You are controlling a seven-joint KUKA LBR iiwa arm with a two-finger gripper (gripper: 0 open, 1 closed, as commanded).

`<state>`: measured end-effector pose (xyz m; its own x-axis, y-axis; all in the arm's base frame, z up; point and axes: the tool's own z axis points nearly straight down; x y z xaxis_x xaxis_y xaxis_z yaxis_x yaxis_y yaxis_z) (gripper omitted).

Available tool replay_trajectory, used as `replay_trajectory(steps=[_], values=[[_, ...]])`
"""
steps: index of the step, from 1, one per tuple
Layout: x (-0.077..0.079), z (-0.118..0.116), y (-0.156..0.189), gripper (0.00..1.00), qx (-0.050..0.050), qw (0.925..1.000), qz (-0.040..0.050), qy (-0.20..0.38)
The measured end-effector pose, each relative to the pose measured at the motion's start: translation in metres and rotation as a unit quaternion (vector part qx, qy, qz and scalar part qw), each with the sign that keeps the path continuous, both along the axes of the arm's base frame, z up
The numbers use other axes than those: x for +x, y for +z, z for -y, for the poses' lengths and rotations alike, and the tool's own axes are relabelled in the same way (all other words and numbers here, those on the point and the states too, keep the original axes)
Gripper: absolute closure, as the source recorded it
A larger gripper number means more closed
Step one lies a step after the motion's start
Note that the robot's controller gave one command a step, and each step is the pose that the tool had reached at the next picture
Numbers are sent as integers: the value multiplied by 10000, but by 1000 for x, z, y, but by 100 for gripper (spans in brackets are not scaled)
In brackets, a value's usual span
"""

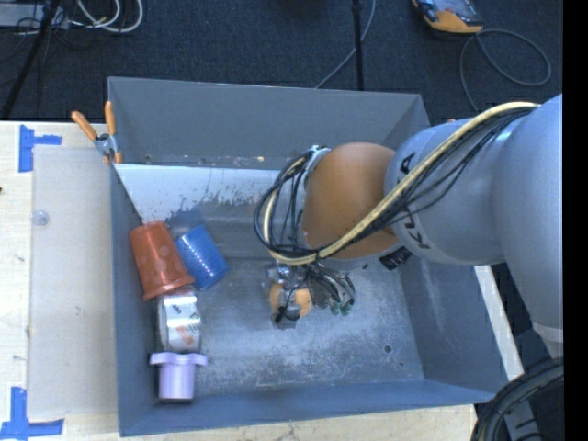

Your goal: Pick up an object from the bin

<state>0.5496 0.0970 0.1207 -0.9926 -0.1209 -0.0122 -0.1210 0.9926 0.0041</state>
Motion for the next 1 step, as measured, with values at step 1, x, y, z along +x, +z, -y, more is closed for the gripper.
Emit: replay_trajectory(steps=[1], values=[[-6,32,-40,100,-57,9999,-137,-60]])
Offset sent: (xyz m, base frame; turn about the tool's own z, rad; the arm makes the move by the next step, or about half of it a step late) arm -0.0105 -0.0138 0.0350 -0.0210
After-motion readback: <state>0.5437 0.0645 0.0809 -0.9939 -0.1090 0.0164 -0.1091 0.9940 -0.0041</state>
